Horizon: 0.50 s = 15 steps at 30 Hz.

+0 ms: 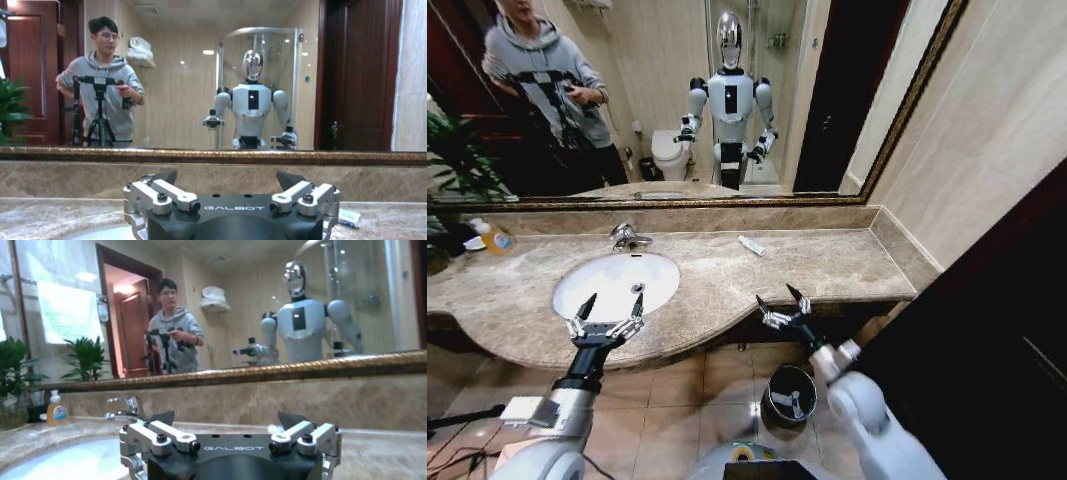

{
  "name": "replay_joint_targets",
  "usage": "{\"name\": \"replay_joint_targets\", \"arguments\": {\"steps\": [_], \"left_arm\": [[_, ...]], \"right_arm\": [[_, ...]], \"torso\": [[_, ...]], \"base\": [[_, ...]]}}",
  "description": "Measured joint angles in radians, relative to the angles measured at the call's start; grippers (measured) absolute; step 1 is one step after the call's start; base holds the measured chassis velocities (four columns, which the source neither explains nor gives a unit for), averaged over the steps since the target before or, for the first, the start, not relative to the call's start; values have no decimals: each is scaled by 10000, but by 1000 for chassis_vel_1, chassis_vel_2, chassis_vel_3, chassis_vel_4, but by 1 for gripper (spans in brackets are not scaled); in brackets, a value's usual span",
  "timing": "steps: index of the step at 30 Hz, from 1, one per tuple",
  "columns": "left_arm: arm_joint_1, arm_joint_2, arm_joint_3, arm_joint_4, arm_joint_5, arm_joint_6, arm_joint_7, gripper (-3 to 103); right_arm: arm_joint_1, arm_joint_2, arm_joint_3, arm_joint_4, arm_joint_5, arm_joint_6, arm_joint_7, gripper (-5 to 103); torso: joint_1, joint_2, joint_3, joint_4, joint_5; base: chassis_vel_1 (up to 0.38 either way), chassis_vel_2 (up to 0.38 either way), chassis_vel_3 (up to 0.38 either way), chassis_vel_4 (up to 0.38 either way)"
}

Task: Pick up the trash from the sink and place it in the trash bin.

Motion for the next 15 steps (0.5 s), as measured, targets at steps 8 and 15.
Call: {"name": "replay_joint_targets", "arguments": {"steps": [8, 15], "left_arm": [[-1, 0, 0, 0, 0, 0, -1, 100], [-1, 0, -1, 0, 0, 0, 0, 100]], "right_arm": [[2887, -355, -1177, -2259, 300, -384, 145, 100], [5022, 34, -2018, -4869, 115, -139, -56, 100]], "torso": [[0, 0, 0, 0, -2], [1, -1, 0, 1, -2]], "base": [[0, 0, 0, 0], [0, 0, 0, 0]]}}
